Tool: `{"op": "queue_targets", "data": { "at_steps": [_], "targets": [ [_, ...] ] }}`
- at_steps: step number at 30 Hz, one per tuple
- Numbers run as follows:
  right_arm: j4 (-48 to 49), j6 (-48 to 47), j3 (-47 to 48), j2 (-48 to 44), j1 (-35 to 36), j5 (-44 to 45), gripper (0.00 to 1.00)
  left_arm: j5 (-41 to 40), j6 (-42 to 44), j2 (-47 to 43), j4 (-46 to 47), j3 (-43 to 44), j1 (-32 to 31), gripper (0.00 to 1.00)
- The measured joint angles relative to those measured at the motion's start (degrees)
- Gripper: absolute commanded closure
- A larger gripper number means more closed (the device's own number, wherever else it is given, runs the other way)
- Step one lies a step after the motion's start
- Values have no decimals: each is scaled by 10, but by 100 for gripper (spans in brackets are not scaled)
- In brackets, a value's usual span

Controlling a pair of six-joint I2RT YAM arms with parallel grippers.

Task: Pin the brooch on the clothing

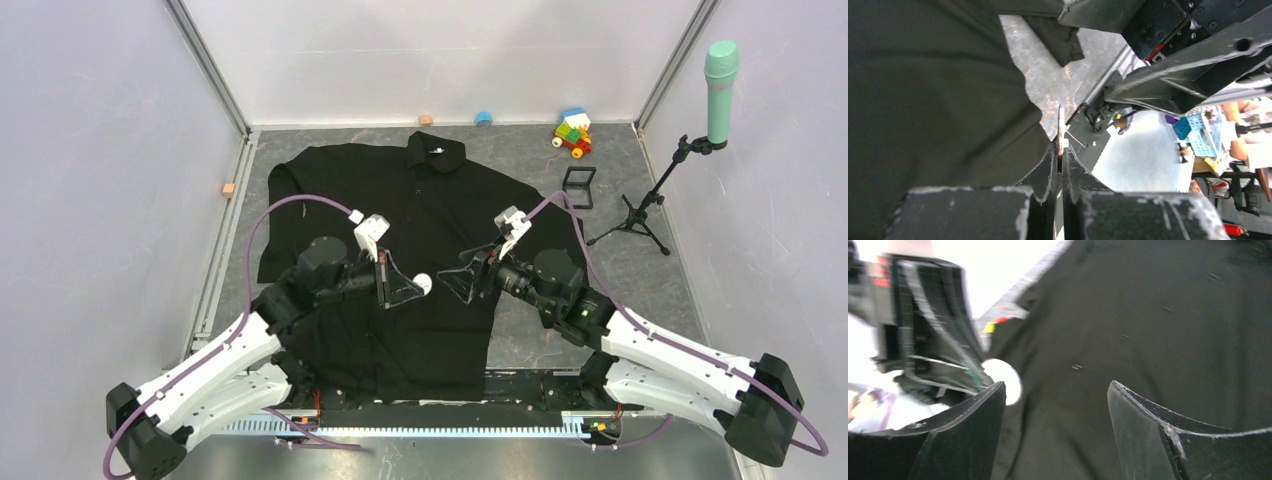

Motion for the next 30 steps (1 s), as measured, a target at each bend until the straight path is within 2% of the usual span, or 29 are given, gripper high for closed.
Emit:
{"op": "queue_targets", "data": {
  "at_steps": [5,7,10,13,17,21,30],
  "targets": [
    [-135,-9,19,15,-2,164,16,3,52,95,-88,94,49,98],
    [-177,-21,20,22,-6,217,22,5,75,128,-115,129,69,98],
    [-229,-50,31,55,-36,265,26,6,111,192,-149,199,100,98],
    [-243,-78,42,102,-94,268,28,7,139,250,-160,255,129,98],
    [-228,-113,46,182,-179,246,36,-2,172,323,-165,313,174,98],
    [-205,-135,55,269,-237,207,40,-48,211,377,-179,348,209,98],
    [-151,-160,92,342,-242,133,48,-130,269,397,-172,325,217,98]
  ]
}}
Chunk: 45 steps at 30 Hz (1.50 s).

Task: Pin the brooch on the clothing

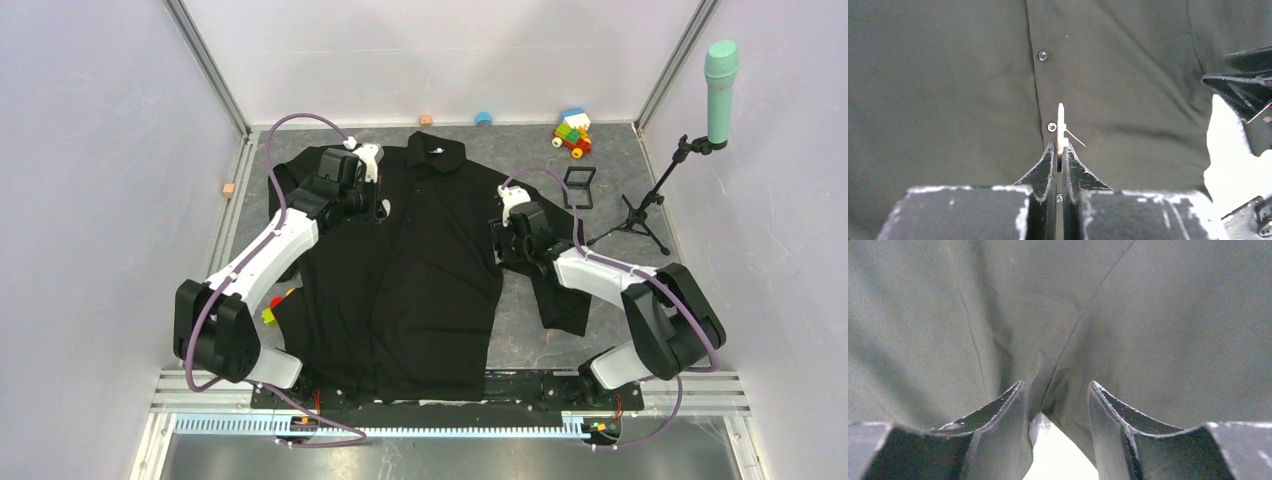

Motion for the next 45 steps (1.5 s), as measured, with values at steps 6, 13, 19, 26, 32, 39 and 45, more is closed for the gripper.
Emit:
{"op": "queue_targets", "data": {
  "at_steps": [6,13,19,26,32,39,45],
  "targets": [
    [18,-9,28,50,0,5,67,-15,18,5,-2,-10,0,98],
    [8,-12,33,75,0,29,92,-12,18,-5,5,-14,0,98],
    [-2,-12,33,54,0,52,70,-5,12,-23,5,-17,0,98],
    [-34,-13,33,1,0,26,31,0,-3,-23,5,-17,0,98],
    [-42,-8,3,-129,0,-38,24,1,-8,-23,13,-24,0,98],
    [-47,-20,-1,-139,3,-67,34,10,-13,-22,13,-27,-11,98],
    [-36,-24,75,-9,3,-77,35,33,-30,-5,17,-27,-15,98]
  ]
}}
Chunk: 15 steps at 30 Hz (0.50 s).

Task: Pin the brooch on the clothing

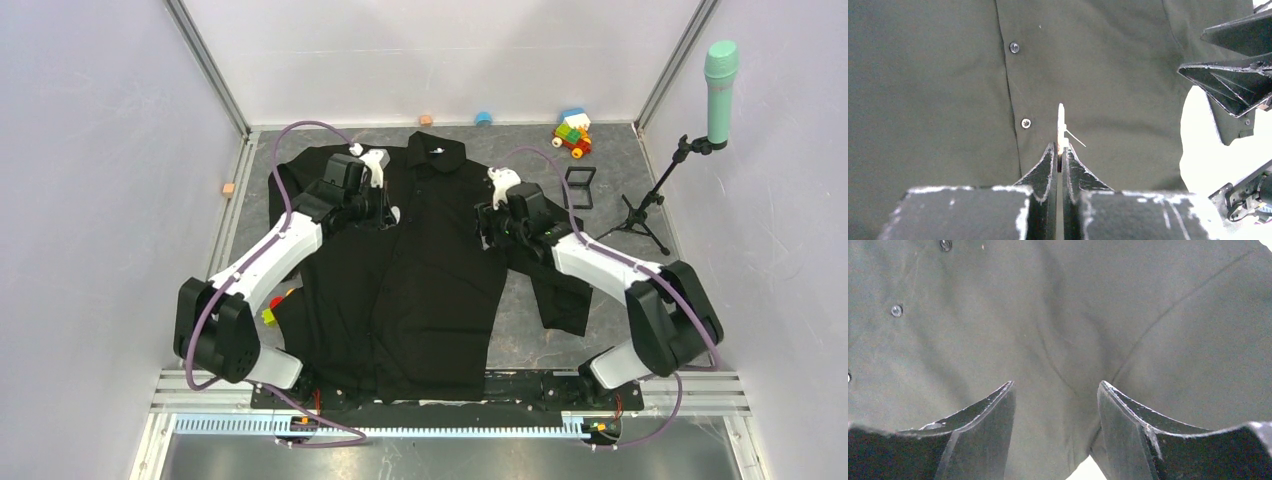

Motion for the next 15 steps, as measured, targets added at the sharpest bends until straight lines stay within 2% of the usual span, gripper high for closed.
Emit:
{"op": "queue_targets", "data": {
  "at_steps": [3,7,11,15],
  "targets": [
    [17,10,27,38,0,-6,40,-6,-18,18,1,1,-1,98],
    [34,26,52,53,7,-13,41,-6,-80,49,-16,17,-2,98],
    [38,21,116,98,13,-16,48,-7,-123,74,-29,30,-5,98],
    [27,7,183,167,19,-22,48,-7,-139,117,-61,63,-12,98]
  ]
}}
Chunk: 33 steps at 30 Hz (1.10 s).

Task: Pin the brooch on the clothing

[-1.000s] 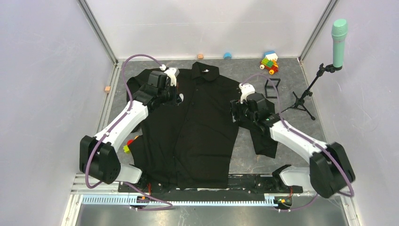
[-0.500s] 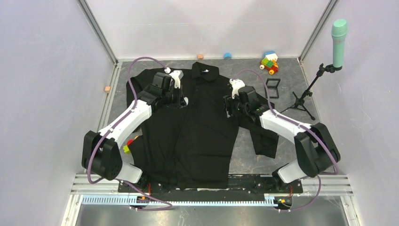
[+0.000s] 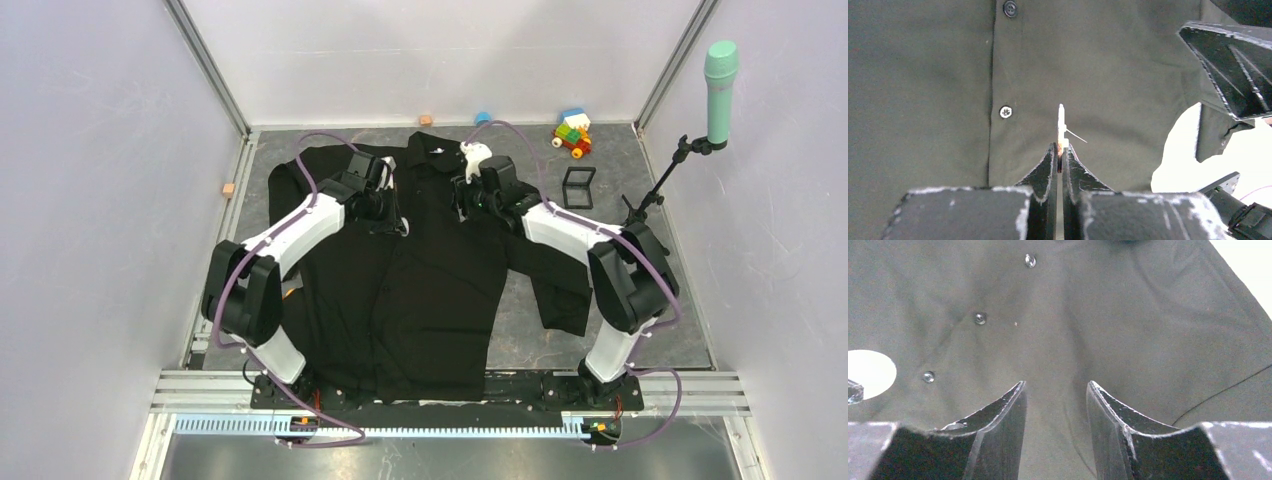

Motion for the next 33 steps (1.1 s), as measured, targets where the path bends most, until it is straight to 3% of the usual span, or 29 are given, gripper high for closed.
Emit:
{"op": "queue_targets", "data": {
  "at_steps": [14,19,24,25,29,33],
  "targets": [
    [-70,-75,71,139,4,21,49,20,-32,146,-34,123,-52,98],
    [-76,-94,109,167,4,21,61,20,-34,179,-43,157,-71,98],
    [-79,-101,112,176,4,21,66,22,-41,194,-52,167,-77,98],
    [-79,-102,113,177,4,21,70,22,-42,197,-54,168,-77,98],
    [-75,-103,113,177,4,20,98,24,-46,209,-55,172,-77,98],
    [-60,-98,104,176,4,19,100,24,-57,218,-55,174,-76,98]
  ]
}}
